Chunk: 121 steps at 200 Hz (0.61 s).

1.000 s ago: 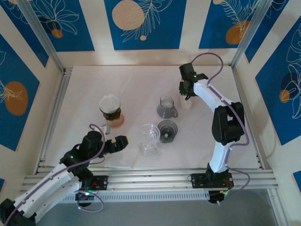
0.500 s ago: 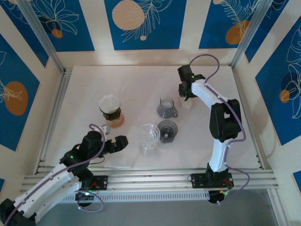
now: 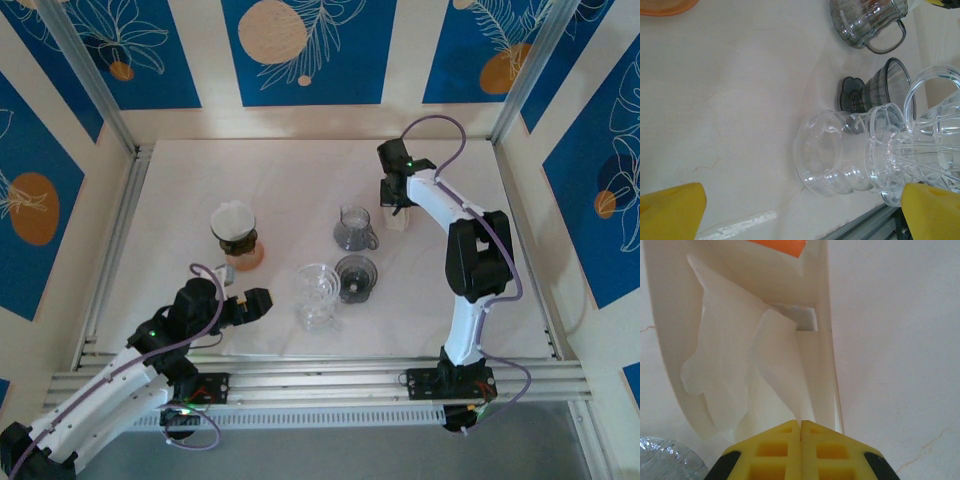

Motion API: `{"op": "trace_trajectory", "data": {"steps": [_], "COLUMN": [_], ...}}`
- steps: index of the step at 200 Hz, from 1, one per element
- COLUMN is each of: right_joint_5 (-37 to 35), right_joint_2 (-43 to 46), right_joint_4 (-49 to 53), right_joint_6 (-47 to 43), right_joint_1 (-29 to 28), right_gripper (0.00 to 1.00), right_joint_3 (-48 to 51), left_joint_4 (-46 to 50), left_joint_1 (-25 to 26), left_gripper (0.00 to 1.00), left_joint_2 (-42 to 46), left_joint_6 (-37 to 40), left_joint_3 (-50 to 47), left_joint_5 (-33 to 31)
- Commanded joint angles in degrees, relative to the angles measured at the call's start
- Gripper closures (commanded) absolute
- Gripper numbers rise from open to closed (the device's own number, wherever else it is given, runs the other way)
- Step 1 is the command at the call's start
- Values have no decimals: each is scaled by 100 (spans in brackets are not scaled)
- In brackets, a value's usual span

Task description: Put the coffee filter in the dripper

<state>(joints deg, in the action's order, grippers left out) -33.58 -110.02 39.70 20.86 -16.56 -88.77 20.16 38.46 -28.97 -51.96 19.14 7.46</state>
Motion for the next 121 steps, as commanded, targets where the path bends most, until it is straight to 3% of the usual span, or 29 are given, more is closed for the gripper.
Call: {"op": "trace_trajectory", "data": {"steps": [1,72,121], "right_joint_5": [-161,-385,-380], "right_joint_2": [500,1645,2994], "right_joint_4": [-32,173,415], "right_joint_6": [32,316,508], "right_joint_1": [-91,-372,-838], "right_gripper": [100,100,100], "right_joint_3": [167,807,1438], "left_joint_4": [-23,36,106], "left_joint_1": [65,61,63], "left_gripper": [0,0,0], "left_joint_2": [74,254,366], "left_joint_6": [72,83,120], "left_joint_3": [7,-6,37], "left_joint_5": [106,113,163]}}
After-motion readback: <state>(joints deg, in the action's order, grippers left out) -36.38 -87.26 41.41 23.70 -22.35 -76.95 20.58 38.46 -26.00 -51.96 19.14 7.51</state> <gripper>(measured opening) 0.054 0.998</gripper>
